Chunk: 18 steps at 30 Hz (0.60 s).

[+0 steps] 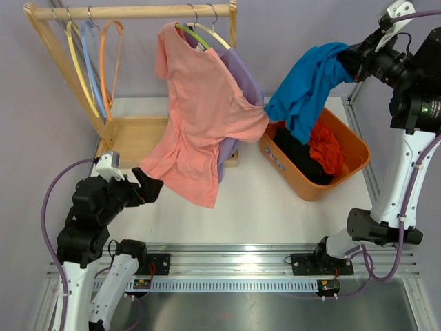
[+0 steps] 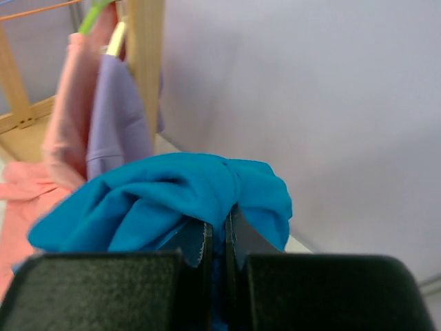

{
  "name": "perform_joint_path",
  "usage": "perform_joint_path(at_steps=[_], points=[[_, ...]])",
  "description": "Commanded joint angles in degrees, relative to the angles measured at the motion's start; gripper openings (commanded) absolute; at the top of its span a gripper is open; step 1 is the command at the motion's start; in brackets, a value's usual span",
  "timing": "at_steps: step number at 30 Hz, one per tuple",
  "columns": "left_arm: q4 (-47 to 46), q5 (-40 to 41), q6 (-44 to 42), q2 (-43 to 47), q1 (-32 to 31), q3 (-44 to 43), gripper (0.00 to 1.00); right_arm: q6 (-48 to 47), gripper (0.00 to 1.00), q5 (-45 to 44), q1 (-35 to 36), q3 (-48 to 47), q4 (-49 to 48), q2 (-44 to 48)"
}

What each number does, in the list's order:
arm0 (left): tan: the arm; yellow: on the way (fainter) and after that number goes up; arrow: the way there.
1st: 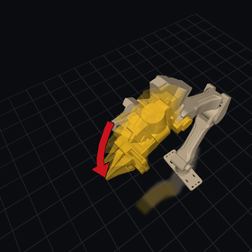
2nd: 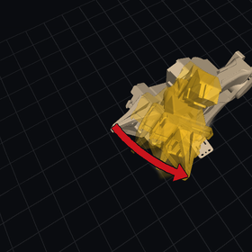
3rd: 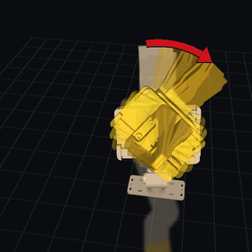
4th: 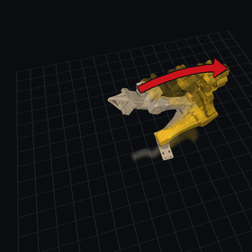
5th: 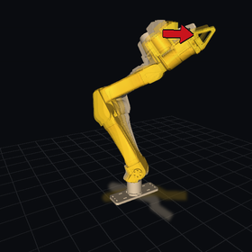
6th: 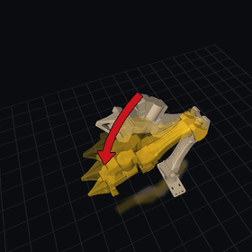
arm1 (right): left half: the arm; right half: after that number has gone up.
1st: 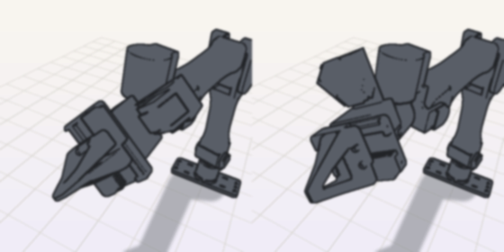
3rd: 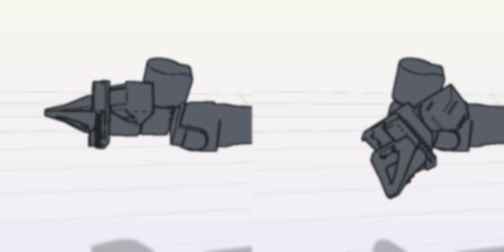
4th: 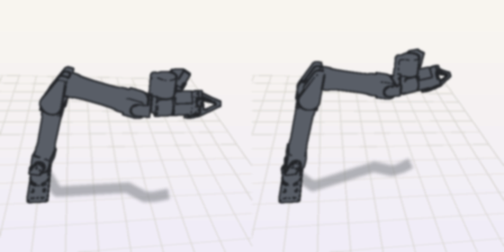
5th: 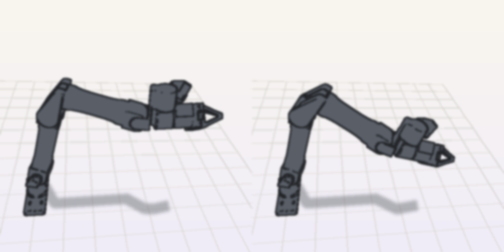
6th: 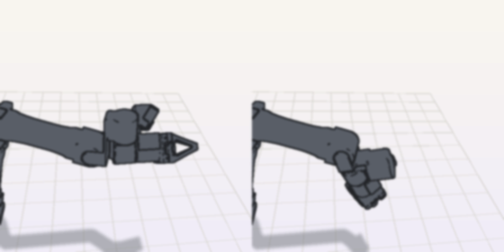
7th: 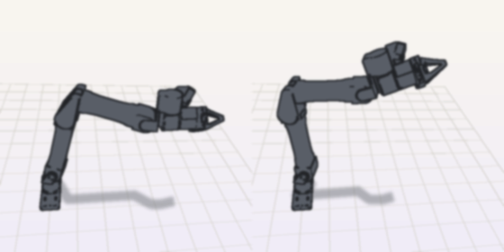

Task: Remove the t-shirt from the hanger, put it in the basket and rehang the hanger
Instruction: Place the tshirt into the basket

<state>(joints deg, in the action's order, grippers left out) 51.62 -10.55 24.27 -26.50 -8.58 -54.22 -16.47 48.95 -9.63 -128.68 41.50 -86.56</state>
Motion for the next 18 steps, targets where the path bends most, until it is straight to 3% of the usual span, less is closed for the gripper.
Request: perform_joint_path(at_steps=[1, 7, 18], points=[[-4.42, -2.64, -1.33, -0.39, 0.23, -1.16, 0.99, 4.52, 0.00, -1.83, -2.32, -4.73, -6.08, -2.55], [-4.94, -2.38, -0.63, 0.40, 0.23, -0.19, 0.99, 2.76, 0.00, -6.06, -3.73, -2.99, -7.04, -5.72], [-5.30, -1.94, -0.45, 0.40, 0.23, 0.25, 0.99, -7.60, 0.00, -9.40, -3.73, 25.22, -7.66, -6.95]])
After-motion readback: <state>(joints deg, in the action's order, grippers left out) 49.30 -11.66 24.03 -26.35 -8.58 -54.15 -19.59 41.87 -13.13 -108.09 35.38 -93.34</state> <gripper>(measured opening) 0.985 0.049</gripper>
